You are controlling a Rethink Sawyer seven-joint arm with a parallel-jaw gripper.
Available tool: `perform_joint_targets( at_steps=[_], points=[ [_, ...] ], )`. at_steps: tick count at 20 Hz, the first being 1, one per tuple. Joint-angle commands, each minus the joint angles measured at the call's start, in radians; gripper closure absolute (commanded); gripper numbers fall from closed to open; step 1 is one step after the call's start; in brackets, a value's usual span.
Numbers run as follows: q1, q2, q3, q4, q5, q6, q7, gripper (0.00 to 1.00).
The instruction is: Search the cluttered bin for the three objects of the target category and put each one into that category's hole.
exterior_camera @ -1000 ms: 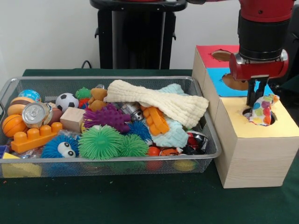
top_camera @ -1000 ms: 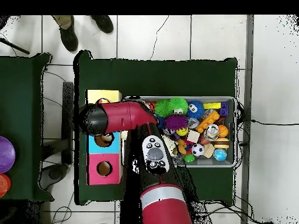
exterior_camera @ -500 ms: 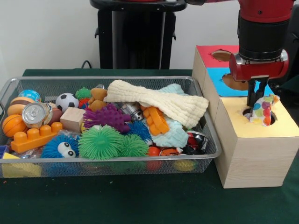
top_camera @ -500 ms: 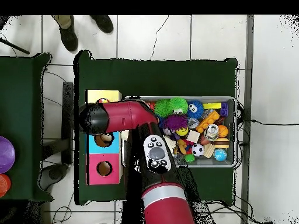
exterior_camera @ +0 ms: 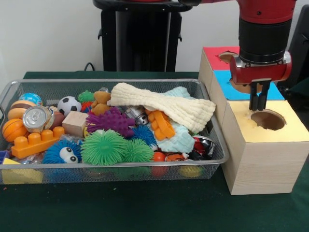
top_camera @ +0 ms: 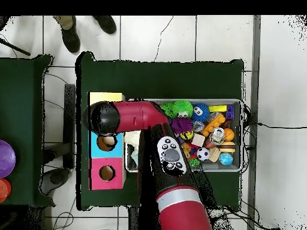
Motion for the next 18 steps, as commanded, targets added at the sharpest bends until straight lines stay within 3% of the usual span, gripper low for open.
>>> perform_joint_targets(
  at_steps=[1,18],
  points=[
    [-0.059,-0.002,0.094,-0.007,-0.017,0.171,-0.111,1.00],
    [-0.087,-0.016,0.124,-0.118,-0.039,0.315,-0.121,1.00]
  ],
)
